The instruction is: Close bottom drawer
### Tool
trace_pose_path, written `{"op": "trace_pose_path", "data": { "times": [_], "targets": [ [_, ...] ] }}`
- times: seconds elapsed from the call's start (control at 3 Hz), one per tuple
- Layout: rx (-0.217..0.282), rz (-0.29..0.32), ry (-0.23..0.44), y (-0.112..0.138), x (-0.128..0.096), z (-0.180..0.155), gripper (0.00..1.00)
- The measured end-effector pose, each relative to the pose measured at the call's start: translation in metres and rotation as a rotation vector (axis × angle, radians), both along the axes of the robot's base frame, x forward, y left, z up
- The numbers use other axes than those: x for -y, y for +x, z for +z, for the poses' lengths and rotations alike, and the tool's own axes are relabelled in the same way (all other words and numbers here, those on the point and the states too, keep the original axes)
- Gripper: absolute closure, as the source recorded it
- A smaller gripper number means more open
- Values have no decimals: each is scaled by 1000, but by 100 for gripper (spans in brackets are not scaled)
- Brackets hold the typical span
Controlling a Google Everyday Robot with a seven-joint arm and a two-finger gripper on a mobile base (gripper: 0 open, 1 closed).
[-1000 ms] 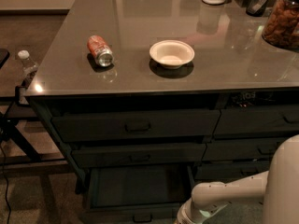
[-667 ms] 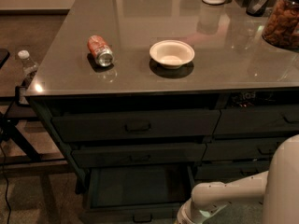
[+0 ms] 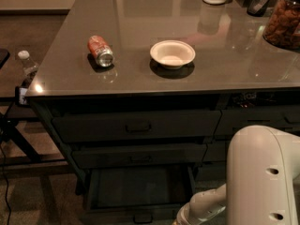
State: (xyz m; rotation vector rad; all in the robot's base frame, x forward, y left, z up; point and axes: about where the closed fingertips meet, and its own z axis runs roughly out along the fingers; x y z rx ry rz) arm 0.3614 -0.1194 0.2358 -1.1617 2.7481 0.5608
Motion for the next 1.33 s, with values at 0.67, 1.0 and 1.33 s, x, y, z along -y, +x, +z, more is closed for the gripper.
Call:
{"op": "trace_pose_path", "data": {
  "times": [0.67,1.0,1.33],
  "targets": [
    [15,-15,0,11,-3,-13,100],
    [63,-34,-3,32,-4,-26,100],
    [108,-37,-14,47,-4,-34,100]
  ]
}}
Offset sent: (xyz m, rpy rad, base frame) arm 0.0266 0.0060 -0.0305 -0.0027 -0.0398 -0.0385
